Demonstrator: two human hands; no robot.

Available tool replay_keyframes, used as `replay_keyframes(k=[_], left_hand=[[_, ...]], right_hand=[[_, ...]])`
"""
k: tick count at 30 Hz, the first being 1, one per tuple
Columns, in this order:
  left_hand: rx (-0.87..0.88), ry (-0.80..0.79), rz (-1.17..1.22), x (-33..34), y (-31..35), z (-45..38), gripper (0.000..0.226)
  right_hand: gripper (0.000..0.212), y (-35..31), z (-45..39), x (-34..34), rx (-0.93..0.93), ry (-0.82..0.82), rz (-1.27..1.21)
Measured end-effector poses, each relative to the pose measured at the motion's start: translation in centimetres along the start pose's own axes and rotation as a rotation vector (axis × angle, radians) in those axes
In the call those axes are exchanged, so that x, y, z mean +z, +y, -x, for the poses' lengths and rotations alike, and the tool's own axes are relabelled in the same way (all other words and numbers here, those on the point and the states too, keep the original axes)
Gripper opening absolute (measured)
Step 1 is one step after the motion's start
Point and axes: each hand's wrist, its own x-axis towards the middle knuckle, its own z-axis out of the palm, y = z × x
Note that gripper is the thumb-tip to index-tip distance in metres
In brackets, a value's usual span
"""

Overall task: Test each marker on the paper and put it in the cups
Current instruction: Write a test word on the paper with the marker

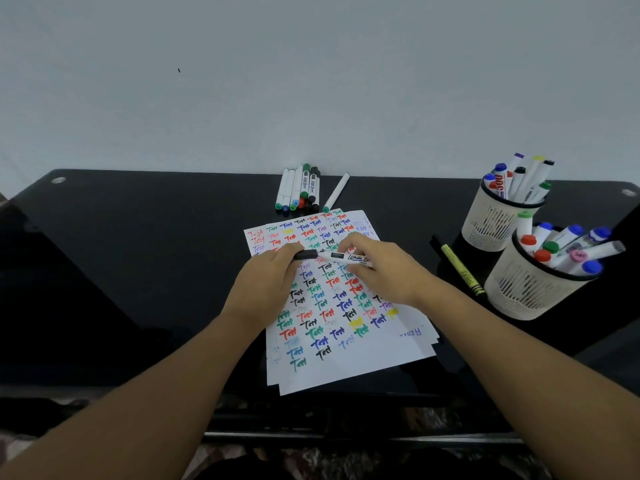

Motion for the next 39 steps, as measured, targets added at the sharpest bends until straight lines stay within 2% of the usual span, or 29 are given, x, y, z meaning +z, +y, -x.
replay_keyframes(k=[3,7,13,16,19,21,27,34,39], left_hand=[[0.039,0.006,-0.007,-0.1,0.0,0.0,0.037],[0.085,0.018,-0.010,0.0,-0.1,0.1,0.037],[0.149,0.050,-0.008,0.1,0.0,0.2,0.036],[0.099,0.038,0.014,0.1,0.1,0.2,0.049],[0.007,-0.003,0.077,0.2,-0.1,0.0,0.074],[-0.053,-0.041,0.072,0.2,-0.2,-0.2,0.082],[-0.072,-0.089,-0.017,0.2,-0.2,-0.5,0.074],[-0.084,-0.105,-0.022,0.0,0.0,-0.4,0.068],[-0.074,-0.108,-0.012,-0.1,0.0,-0.4,0.067]], right_hand=[[0.021,-0.5,-0.3,0.3,-0.011,-0.006,-0.031],[0.014,-1.1,-0.6,0.6,-0.077,0.001,0.117],[0.039,-2.2,-0.8,0.8,-0.181,0.012,0.308],[0.052,-2.8,-0.7,1.0,-0.212,-0.008,0.203],[0.057,-2.8,-0.3,1.1,-0.164,0.054,0.109],[0.060,-2.3,-0.1,1.0,-0.125,0.064,0.069],[0.045,-1.0,0.8,0.5,-0.053,0.115,0.036],[0.045,-1.0,1.4,0.4,-0.039,0.134,-0.005],[0.050,-0.6,1.1,0.3,-0.008,0.152,-0.220]])
